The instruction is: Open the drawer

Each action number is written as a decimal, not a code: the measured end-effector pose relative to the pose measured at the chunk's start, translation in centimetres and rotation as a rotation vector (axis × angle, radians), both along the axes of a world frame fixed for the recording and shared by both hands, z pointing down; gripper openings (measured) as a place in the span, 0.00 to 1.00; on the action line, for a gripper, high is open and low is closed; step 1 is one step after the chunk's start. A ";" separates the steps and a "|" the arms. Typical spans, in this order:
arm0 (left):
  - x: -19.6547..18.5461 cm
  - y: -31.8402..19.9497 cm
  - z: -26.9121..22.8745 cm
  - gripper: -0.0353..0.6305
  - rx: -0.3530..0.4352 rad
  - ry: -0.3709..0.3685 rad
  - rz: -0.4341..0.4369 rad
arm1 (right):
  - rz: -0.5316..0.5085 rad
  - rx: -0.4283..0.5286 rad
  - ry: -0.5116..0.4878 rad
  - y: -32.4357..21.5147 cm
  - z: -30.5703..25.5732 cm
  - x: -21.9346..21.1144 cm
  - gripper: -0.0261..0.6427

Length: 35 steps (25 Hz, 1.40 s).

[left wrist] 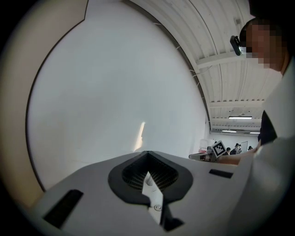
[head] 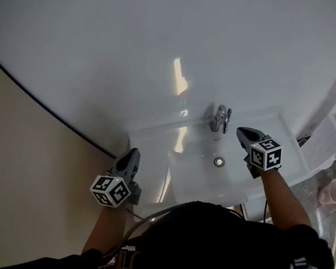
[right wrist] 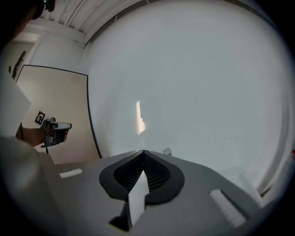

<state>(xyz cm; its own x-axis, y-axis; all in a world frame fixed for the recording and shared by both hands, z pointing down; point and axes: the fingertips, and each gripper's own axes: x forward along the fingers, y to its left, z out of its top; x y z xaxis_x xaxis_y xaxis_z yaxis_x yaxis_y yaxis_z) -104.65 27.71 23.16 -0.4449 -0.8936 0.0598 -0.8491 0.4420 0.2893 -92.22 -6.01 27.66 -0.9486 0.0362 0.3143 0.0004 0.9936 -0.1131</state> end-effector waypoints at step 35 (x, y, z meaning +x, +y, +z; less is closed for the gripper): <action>1.5 -4.3 0.3 0.04 0.033 0.009 -0.148 | -0.206 -0.072 -0.063 -5.0 0.1 -4.7 0.04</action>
<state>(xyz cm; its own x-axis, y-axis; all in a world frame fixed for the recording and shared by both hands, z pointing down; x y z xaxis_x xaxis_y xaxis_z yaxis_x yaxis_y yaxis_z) -103.15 23.39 23.48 -0.5712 -0.8201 0.0355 -0.7730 0.5519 0.3129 -96.91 -11.04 27.72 -0.9364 0.2515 0.2446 0.2120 0.9611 -0.1769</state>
